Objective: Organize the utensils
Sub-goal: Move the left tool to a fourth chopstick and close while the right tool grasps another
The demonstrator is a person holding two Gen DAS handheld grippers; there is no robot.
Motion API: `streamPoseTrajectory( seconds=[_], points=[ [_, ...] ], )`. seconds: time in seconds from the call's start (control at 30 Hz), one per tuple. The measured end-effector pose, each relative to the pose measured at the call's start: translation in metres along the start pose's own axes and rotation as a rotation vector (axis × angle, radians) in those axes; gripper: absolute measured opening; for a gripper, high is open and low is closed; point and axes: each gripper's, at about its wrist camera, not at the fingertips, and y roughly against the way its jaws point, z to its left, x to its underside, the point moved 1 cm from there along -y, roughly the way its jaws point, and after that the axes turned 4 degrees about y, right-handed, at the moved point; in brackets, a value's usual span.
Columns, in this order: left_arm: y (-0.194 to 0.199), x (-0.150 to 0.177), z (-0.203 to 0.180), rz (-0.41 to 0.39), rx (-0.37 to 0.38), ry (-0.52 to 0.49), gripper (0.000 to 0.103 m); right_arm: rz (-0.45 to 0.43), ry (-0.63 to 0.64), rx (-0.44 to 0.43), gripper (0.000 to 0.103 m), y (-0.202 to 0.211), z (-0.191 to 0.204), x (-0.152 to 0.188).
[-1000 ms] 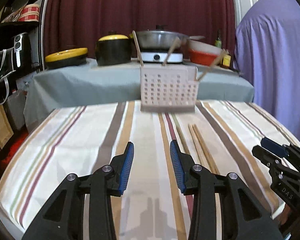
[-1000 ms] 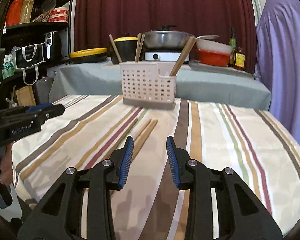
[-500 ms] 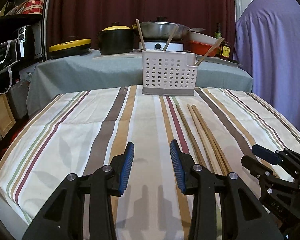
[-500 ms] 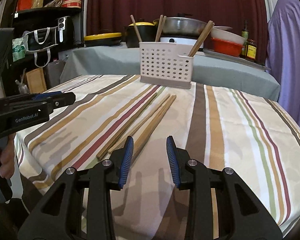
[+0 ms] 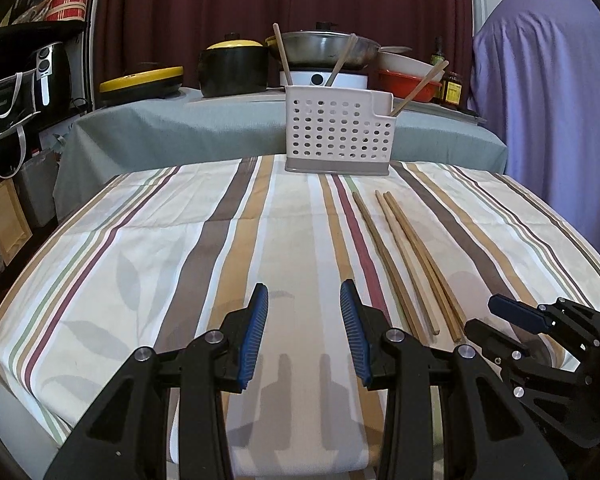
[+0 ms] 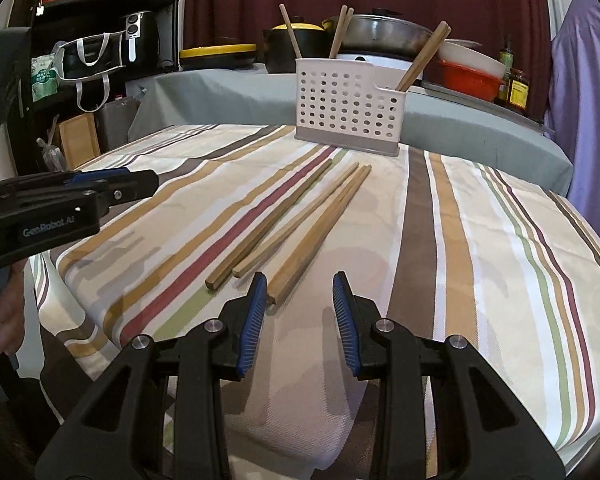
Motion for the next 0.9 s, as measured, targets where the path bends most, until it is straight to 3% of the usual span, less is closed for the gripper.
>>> streamPoseTrajectory(
  seconds=[0.5, 0.6, 0.67, 0.9],
  points=[
    [-0.001, 0.003, -0.012, 0.01, 0.019, -0.028, 0.038, 0.018, -0.032, 0.049, 0.033, -0.004, -0.014, 0.004],
    [-0.001, 0.004, -0.015, 0.015, 0.023, -0.034, 0.038, 0.016, -0.026, 0.054, 0.029, -0.007, -0.013, 0.004],
    [-0.001, 0.005, -0.017, 0.016, 0.026, -0.042, 0.038, 0.019, -0.03, 0.062, 0.022, -0.008, -0.014, 0.004],
    [-0.003, 0.005, -0.018, 0.022, 0.032, -0.043, 0.038, 0.005, -0.045, 0.066, 0.022, -0.005, -0.018, 0.003]
  ],
)
